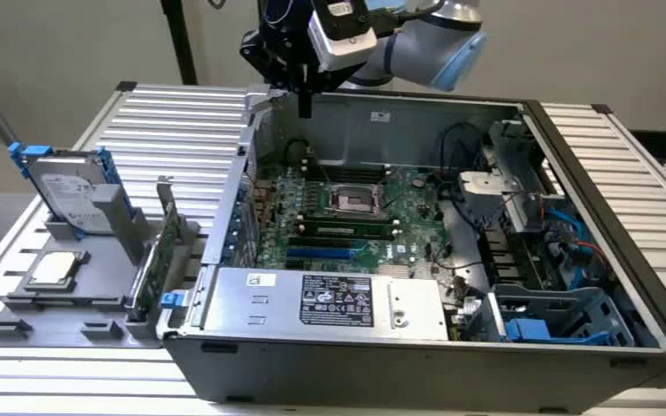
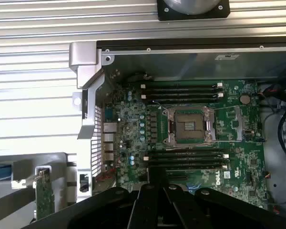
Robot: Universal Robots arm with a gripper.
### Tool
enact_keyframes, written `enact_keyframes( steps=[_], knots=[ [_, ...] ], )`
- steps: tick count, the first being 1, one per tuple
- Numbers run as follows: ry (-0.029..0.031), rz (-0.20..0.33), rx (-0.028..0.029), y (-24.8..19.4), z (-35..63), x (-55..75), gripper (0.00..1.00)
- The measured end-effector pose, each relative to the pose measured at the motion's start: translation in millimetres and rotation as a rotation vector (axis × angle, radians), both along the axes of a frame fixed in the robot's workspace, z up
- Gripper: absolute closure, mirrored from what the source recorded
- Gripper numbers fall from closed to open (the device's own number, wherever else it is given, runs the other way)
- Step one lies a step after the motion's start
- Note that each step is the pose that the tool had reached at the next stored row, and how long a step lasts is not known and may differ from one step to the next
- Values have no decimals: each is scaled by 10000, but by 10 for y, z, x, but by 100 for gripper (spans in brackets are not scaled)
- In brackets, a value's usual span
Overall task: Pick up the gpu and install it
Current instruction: 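Reach for the gpu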
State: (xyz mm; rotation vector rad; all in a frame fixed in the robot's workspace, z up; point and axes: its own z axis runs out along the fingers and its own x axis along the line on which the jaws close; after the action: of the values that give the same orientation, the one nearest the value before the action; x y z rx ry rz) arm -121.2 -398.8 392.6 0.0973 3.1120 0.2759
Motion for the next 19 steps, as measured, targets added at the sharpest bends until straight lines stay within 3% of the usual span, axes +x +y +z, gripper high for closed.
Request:
enact_keyframes(
  steps=[15,19],
  knots=[
    [0,10,135,-2,0,-2,89],
    [-1,13,134,-68,-1,-54,89]
  ],
)
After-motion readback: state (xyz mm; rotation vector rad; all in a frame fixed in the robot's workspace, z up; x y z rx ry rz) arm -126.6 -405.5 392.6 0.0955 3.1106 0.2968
